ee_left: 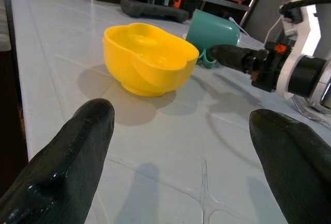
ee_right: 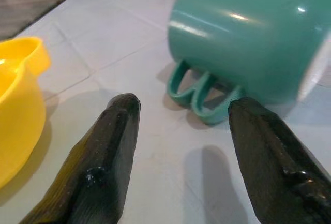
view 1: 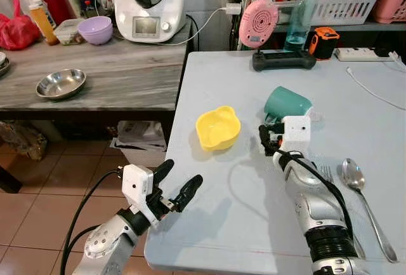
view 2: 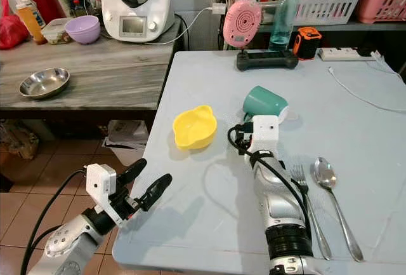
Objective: Setting the table
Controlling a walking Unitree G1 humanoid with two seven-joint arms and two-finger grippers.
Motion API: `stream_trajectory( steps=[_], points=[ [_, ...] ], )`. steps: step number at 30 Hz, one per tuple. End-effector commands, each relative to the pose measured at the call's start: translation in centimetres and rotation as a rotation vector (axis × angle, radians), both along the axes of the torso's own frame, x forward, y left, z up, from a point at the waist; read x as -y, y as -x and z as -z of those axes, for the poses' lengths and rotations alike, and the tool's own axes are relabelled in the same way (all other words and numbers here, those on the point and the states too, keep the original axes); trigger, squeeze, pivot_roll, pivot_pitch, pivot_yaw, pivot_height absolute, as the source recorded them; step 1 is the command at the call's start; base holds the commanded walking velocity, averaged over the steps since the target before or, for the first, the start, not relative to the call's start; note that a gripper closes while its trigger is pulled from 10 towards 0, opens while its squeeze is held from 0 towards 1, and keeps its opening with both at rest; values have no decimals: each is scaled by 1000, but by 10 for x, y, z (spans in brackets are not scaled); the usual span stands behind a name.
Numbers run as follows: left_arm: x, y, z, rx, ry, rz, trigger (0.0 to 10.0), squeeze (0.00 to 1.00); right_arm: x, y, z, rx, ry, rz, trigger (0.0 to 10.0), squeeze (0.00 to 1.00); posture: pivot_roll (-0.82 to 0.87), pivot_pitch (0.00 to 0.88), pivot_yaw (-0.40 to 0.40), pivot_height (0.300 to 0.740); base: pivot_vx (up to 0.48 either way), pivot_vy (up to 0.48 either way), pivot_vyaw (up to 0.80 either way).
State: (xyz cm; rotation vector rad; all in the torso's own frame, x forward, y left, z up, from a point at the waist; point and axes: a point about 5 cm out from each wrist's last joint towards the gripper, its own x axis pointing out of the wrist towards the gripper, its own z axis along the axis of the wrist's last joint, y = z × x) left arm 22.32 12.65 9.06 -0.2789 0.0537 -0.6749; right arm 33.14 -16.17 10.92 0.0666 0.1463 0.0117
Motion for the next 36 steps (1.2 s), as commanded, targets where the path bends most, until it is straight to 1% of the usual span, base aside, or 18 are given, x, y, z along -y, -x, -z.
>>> stream_trajectory(
  steps=[1,3,8,10,12,13,14,16,21,30,36],
  points=[
    [-1,1,-2,2,-24,4,10000,0,2,-1,-6,12,-45,23,10000,0,-127,45,80,740,0,0,0],
    [-1,2,-3,0,-27,8,10000,0,2,-2,-6,1,-65,34,10000,0,-127,48,82,740,0,0,0],
    [0,3,-3,-1,-30,10,10000,0,2,-4,-7,-19,-67,45,10000,0,-124,56,82,740,0,0,0],
    [0,5,-3,-6,-29,12,10000,0,5,-7,-6,-30,-92,76,10000,0,-120,71,83,740,0,0,0],
    [0,5,-3,-7,-29,13,10000,0,5,-8,-6,-31,-92,77,10000,0,-120,71,83,740,0,0,0],
    [0,7,-2,-16,-29,14,10000,0,5,-11,-8,-32,-97,75,10000,0,-114,87,86,740,0,0,0],
    [0,7,-2,-16,-29,14,10000,0,5,-11,-8,-32,-97,75,10000,0,-114,87,86,740,0,0,0],
    [-1,11,-1,-27,-32,15,10000,0,4,-17,-13,-19,-100,74,10000,0,-107,97,89,740,0,0,0],
    [-2,15,0,-38,-42,14,10000,0,5,-22,-17,-19,-108,95,10000,0,-91,109,92,740,0,0,0],
    [-7,21,2,-53,-53,8,10000,0,2,-22,-10,-49,-141,120,10000,0,-70,115,97,740,0,0,0],
    [-9,23,2,-56,-58,6,10000,0,6,-23,-5,-73,-194,146,10000,0,-66,111,101,740,0,0,0]
  ],
)
